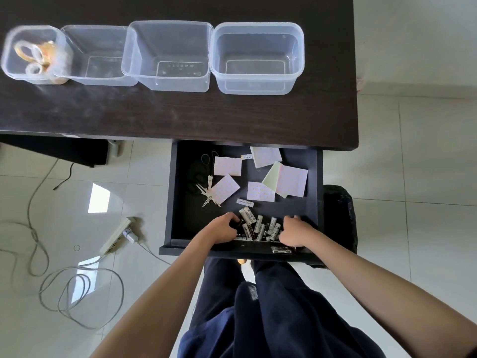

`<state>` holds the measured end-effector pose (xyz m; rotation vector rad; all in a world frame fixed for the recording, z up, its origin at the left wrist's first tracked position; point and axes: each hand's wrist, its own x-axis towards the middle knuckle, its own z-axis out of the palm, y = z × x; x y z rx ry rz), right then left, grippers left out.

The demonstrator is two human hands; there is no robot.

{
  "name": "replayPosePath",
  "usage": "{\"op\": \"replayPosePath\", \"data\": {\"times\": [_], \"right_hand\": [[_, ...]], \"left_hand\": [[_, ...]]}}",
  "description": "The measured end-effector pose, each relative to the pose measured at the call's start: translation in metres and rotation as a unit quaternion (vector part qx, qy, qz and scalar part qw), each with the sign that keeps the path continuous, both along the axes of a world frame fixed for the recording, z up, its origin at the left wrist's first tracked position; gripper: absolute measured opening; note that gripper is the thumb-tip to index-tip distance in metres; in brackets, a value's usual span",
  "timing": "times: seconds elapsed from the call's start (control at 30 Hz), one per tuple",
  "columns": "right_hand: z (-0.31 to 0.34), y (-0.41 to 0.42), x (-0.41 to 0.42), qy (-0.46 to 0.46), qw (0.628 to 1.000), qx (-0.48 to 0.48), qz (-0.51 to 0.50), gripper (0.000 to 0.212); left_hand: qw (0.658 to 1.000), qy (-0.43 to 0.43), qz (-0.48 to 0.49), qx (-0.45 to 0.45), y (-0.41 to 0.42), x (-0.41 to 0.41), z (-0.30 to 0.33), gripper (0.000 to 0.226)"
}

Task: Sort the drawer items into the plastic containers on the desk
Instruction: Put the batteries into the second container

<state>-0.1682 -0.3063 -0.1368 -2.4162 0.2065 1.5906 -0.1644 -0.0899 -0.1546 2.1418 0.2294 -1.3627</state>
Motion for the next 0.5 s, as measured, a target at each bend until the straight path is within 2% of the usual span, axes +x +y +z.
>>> {"op": "replayPosePath", "data": {"times": [0.03, 0.07, 0.1, 0.17, 0.23, 0.33, 0.43, 0.5], "right_hand": [[0.0, -0.002, 0.001, -0.01, 1.0, 0.01, -0.013, 0.015], [0.0, -0.003, 0.002, -0.019, 0.999, 0.027, -0.027, 0.01], [0.0, -0.003, 0.002, -0.019, 0.998, 0.037, -0.04, 0.021], [0.001, -0.002, 0.0, -0.023, 0.995, 0.064, -0.079, 0.012], [-0.003, 0.003, -0.002, -0.014, 0.988, 0.104, -0.112, 0.027], [-0.005, 0.011, -0.004, -0.018, 0.981, 0.16, -0.106, 0.034], [-0.01, 0.013, -0.006, -0.063, 0.975, 0.195, -0.091, 0.034], [-0.011, 0.01, -0.005, -0.135, 0.968, 0.187, -0.094, 0.03]], "left_hand": [[1.0, 0.004, 0.001, -0.003, 0.0, 0.0, 0.0, 0.045], [1.0, 0.004, 0.002, -0.005, 0.0, 0.0, 0.0, 0.045], [1.0, 0.003, 0.004, -0.007, 0.0, 0.0, -0.001, 0.045], [1.0, -0.002, 0.02, -0.009, 0.0, -0.002, -0.003, 0.043], [0.999, -0.02, 0.043, -0.007, 0.0, -0.006, -0.005, 0.04], [0.997, -0.061, 0.045, 0.015, -0.001, -0.008, -0.005, 0.037], [0.994, -0.083, 0.051, 0.046, 0.004, -0.008, -0.004, 0.034], [0.989, -0.106, 0.06, 0.081, 0.006, -0.009, -0.002, 0.031]]}}
